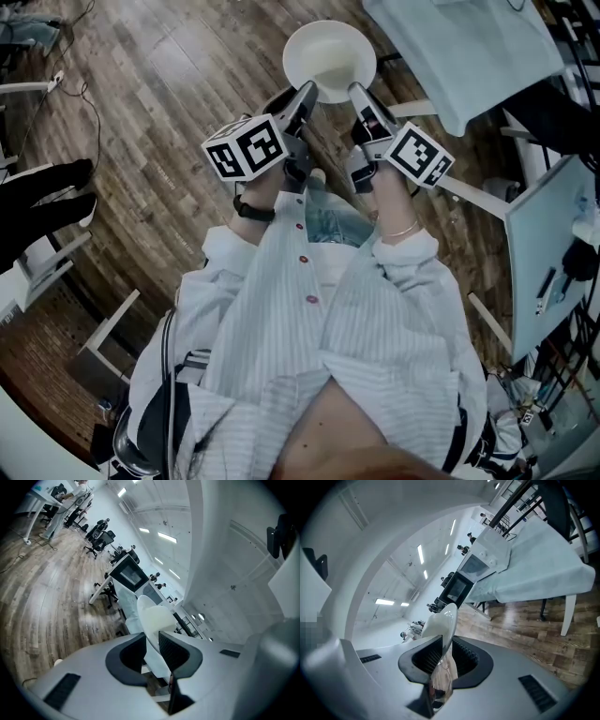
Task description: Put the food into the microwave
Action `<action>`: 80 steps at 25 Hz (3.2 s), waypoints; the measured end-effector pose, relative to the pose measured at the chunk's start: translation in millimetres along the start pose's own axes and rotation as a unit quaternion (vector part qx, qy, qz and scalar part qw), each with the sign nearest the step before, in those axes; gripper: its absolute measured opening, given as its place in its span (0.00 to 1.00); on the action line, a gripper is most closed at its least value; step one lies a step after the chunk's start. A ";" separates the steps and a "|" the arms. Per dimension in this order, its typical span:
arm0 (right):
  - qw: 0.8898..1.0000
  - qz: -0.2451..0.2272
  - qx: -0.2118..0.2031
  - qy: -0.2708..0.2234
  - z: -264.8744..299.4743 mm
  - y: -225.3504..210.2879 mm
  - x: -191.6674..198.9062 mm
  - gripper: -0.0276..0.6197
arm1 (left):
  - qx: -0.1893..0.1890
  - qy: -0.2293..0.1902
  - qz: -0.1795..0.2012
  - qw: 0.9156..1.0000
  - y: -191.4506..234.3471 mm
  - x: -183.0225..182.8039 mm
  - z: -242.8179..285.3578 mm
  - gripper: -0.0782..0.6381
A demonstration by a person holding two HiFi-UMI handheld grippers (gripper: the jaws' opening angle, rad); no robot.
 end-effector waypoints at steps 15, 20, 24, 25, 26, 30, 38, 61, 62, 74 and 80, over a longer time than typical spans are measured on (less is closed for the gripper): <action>1.000 0.002 -0.006 -0.014 122.6 21.8 -65.3 0.17 | 0.011 0.011 0.021 1.000 63.8 -103.1 79.0 0.23; 1.000 0.002 -0.009 -0.016 171.9 31.3 -76.8 0.17 | 0.013 0.011 0.021 1.000 96.6 -139.4 97.6 0.23; 1.000 0.001 -0.005 -0.021 203.4 38.0 -79.4 0.17 | 0.021 0.015 0.021 0.999 121.4 -160.7 107.6 0.23; 1.000 0.000 -0.004 -0.024 209.8 39.3 -80.8 0.17 | 0.023 0.016 0.021 0.999 126.5 -164.8 110.4 0.23; 1.000 -0.001 -0.003 -0.026 215.7 40.4 -82.8 0.17 | 0.025 0.018 0.022 0.999 130.9 -169.0 113.8 0.23; 0.999 0.002 0.008 -0.031 232.3 40.8 -88.0 0.17 | 0.033 0.024 0.017 0.999 143.6 -179.7 124.6 0.23; 0.999 0.021 0.030 -0.032 255.6 21.9 -110.1 0.17 | 0.041 0.049 0.010 0.998 158.6 -184.9 161.6 0.23; 0.993 0.053 0.059 -0.083 387.4 -1.2 -270.5 0.17 | 0.079 0.101 0.025 0.991 203.2 -294.9 355.5 0.23; 0.993 0.055 0.061 -0.087 389.5 -2.4 -276.6 0.17 | 0.082 0.105 0.027 0.991 203.1 -297.8 363.3 0.23; 0.972 0.095 0.096 -0.192 350.6 -30.1 -331.9 0.17 | 0.165 0.184 0.061 0.967 154.2 -290.8 442.8 0.23; 0.951 0.118 0.116 -0.259 315.7 -43.4 -349.7 0.17 | 0.214 0.230 0.081 0.946 119.9 -275.0 473.3 0.23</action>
Point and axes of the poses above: the fingertips, and each gripper's own axes: z forward along the fingers, y to its left, x out of its underside, the point moved 4 cm from there along -z, backward along the fingers, and after that the axes turned 12 degrees about z, right-handed, at the moved point
